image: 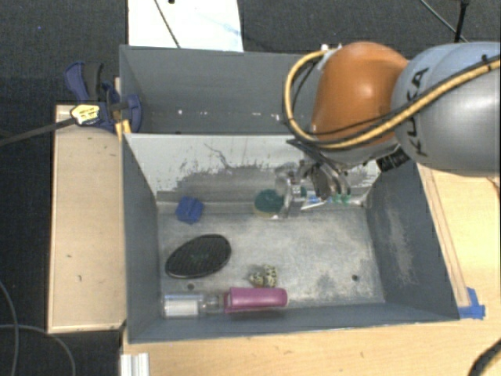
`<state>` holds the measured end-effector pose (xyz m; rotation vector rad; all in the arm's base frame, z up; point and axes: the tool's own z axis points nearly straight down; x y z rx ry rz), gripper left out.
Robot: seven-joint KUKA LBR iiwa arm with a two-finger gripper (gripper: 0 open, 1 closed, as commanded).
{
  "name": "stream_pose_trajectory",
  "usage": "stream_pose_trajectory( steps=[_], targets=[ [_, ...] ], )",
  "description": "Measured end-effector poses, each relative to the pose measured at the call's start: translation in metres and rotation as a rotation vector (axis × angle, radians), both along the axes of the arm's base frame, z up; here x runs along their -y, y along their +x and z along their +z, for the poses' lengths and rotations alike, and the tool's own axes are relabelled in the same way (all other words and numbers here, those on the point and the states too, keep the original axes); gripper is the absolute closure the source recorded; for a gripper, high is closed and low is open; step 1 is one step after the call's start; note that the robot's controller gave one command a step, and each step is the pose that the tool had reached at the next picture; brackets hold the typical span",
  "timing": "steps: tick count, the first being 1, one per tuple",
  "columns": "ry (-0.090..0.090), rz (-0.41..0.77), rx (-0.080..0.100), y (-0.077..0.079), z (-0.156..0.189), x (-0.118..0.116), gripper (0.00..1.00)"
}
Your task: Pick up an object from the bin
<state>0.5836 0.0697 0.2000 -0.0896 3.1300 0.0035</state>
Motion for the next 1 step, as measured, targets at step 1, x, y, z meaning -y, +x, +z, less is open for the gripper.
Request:
stream_pose_trajectory(
  steps=[1],
  targets=[
    [-0.002,0.052,0.002,-0.0160,0.0996,0.0013,1.00]
  ],
)
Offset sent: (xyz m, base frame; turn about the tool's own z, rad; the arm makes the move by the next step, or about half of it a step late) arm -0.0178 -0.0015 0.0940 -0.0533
